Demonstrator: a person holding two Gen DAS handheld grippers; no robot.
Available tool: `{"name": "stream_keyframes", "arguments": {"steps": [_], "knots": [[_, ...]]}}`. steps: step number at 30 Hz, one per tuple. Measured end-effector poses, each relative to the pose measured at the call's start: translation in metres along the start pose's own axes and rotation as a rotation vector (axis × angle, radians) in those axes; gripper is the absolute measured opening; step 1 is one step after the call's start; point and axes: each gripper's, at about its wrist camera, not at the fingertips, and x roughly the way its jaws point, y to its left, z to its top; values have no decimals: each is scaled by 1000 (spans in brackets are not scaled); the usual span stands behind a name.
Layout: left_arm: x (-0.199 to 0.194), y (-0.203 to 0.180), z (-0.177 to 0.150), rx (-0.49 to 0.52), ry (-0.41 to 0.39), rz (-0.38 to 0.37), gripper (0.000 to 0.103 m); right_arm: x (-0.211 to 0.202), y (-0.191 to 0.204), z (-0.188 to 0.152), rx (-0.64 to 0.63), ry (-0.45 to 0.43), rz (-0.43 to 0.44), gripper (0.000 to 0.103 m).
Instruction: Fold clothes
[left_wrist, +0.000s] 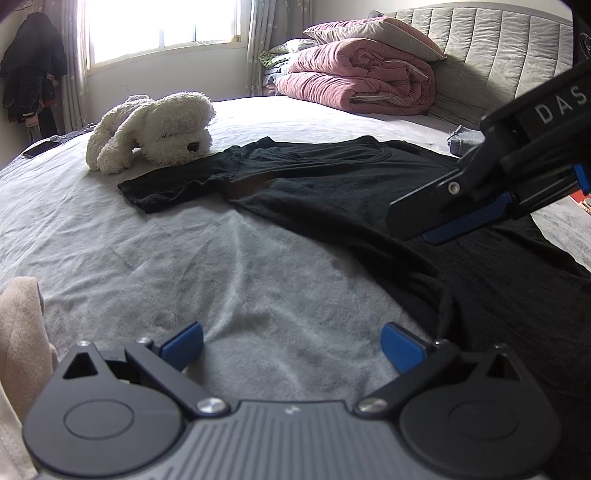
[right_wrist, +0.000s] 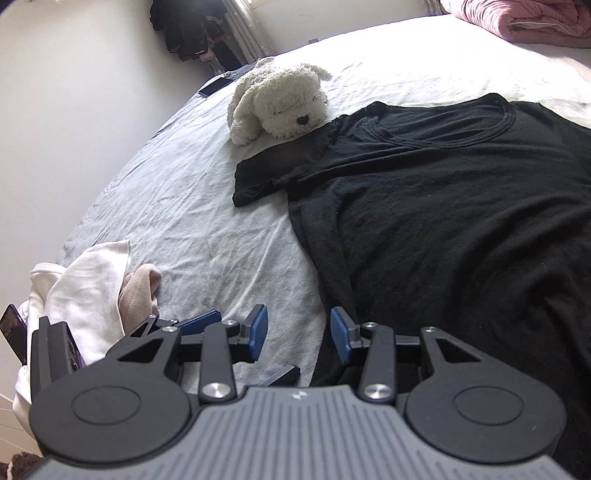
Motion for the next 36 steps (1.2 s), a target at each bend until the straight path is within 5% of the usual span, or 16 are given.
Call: {"name": "stream_keyframes", "arguments": {"steps": [7, 17, 25, 36], "knots": [[-7, 8, 7, -45, 32, -35, 102, -7, -7, -4, 9, 16, 18, 43], [-47, 56, 17, -328, 12, -27, 101, -16, -7, -10, 3, 32, 37, 43], [-57, 65, 12, -373, 97, -48, 89, -8, 9, -29, -14, 130, 85, 43], [-61, 76, 12, -443, 110, -79, 89, 13, 28, -59, -107, 194, -2, 42]]}}
